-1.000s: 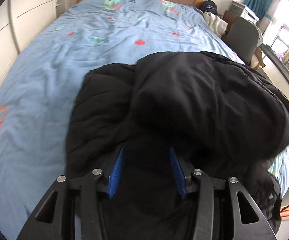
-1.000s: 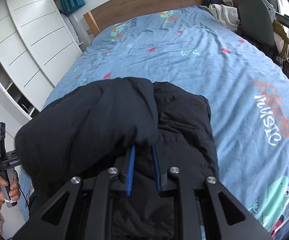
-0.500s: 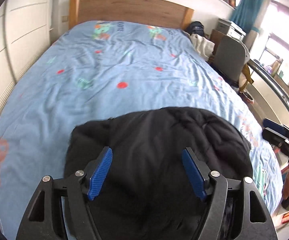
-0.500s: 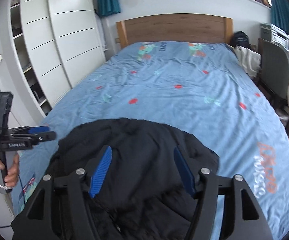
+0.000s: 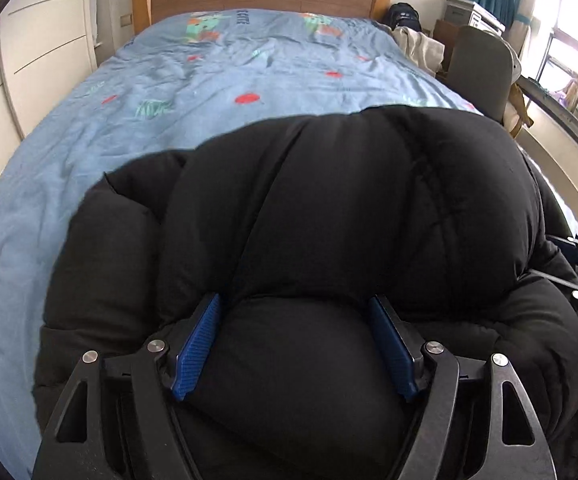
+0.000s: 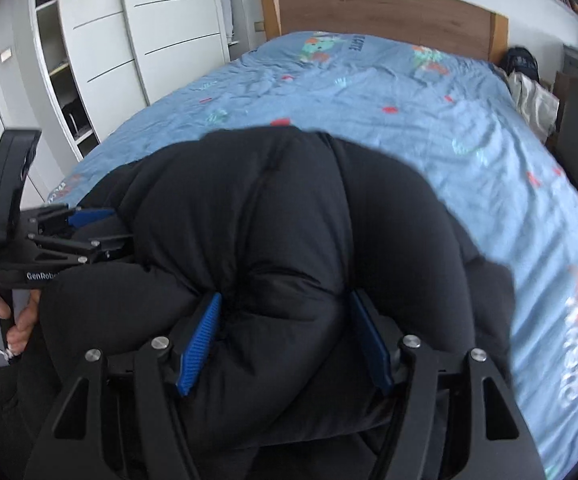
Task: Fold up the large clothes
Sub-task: 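Lay the hem over the hood and press the fold with both grippers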
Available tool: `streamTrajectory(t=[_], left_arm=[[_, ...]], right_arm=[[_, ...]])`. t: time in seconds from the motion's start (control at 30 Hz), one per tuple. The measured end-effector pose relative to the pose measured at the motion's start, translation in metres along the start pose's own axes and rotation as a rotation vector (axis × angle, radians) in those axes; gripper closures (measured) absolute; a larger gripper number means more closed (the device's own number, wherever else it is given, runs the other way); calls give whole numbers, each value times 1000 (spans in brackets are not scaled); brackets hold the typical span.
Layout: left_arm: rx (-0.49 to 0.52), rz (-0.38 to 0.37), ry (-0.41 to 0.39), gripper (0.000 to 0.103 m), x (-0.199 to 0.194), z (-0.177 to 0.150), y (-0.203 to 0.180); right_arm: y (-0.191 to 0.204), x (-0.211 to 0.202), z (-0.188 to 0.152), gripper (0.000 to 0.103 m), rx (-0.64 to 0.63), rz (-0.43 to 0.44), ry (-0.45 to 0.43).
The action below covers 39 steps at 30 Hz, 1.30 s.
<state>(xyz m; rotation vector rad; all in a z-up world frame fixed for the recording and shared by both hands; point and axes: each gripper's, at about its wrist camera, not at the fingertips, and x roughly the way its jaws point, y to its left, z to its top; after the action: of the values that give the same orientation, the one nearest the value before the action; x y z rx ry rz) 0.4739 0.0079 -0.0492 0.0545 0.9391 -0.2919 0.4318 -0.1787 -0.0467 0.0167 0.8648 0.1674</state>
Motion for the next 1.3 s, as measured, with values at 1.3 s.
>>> streamTrajectory(t=[1.3], left_arm=[[48, 117, -25, 28, -195, -118, 24]], right_arm=[[16, -213, -109, 39, 167, -87, -33]])
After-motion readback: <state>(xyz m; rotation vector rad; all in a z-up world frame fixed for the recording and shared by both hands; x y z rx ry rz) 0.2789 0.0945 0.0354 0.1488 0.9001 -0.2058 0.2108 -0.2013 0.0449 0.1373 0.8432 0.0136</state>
